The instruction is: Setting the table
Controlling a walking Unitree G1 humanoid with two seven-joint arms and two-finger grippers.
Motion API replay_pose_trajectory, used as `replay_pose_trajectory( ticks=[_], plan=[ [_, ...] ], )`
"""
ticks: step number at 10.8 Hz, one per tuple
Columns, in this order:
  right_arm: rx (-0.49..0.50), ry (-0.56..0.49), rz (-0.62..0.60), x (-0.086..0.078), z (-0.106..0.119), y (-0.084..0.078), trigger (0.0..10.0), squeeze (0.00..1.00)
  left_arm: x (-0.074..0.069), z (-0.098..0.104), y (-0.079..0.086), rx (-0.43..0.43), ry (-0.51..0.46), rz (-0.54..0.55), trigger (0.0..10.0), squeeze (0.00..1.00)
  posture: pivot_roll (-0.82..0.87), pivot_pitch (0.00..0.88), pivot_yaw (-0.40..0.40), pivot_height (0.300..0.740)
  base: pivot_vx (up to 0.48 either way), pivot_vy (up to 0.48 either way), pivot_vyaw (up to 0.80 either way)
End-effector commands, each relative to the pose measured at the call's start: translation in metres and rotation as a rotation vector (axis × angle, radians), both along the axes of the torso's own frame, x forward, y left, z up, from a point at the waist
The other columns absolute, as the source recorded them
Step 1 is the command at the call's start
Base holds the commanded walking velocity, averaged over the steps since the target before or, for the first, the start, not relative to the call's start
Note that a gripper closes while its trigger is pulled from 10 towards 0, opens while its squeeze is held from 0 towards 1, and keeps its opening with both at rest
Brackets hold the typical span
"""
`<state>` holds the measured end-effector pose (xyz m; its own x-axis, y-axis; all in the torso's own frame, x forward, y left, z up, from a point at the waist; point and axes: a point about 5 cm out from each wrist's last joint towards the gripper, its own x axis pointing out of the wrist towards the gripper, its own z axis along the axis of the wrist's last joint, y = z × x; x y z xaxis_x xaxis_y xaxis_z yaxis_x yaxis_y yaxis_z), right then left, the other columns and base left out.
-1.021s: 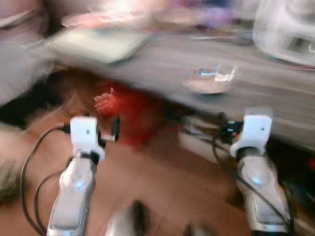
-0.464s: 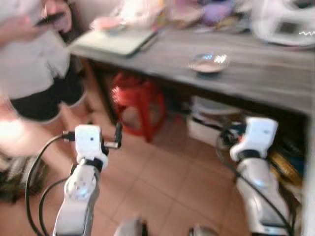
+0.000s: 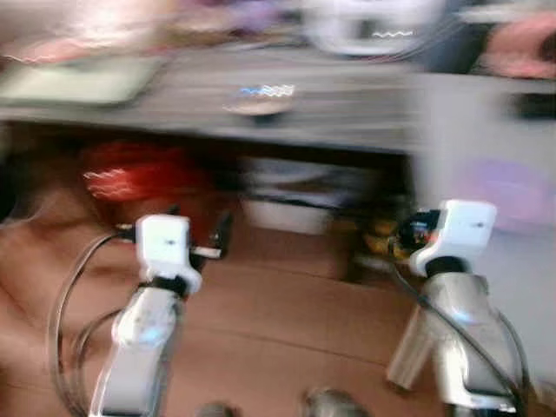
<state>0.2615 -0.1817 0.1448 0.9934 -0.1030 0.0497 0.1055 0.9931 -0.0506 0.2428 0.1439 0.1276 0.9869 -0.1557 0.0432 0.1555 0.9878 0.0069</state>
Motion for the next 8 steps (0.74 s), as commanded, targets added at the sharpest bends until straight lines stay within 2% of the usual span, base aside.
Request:
replay_pose_trajectory(
  ticks=[1,4,6,8],
  plan=[
    [-0.025,-0.061,0.031,0.002,0.014,0.006,10.0,0.00,-0.001,0.003,0.000,-0.009,-0.015,0.001,10.0,0.00,-0.03,0.096,0.065,0.740,0.000,-0.277,0.00],
    [-0.025,-0.096,0.060,-0.001,0.018,0.011,10.0,0.00,-0.001,0.006,0.002,-0.019,-0.030,0.021,10.0,0.00,-0.03,0.097,0.058,0.740,0.000,-0.329,0.00],
    [-0.048,-0.106,0.053,0.001,0.019,0.008,10.0,0.00,0.000,0.007,0.001,-0.026,-0.035,0.018,10.0,0.00,-0.03,0.099,0.060,0.740,0.000,-0.429,0.00],
    [-0.098,-0.167,0.063,0.006,0.031,0.010,10.0,0.00,0.000,0.008,0.001,-0.023,-0.038,0.013,10.0,0.00,-0.03,0.100,0.063,0.740,0.000,-0.401,0.00]
  ],
)
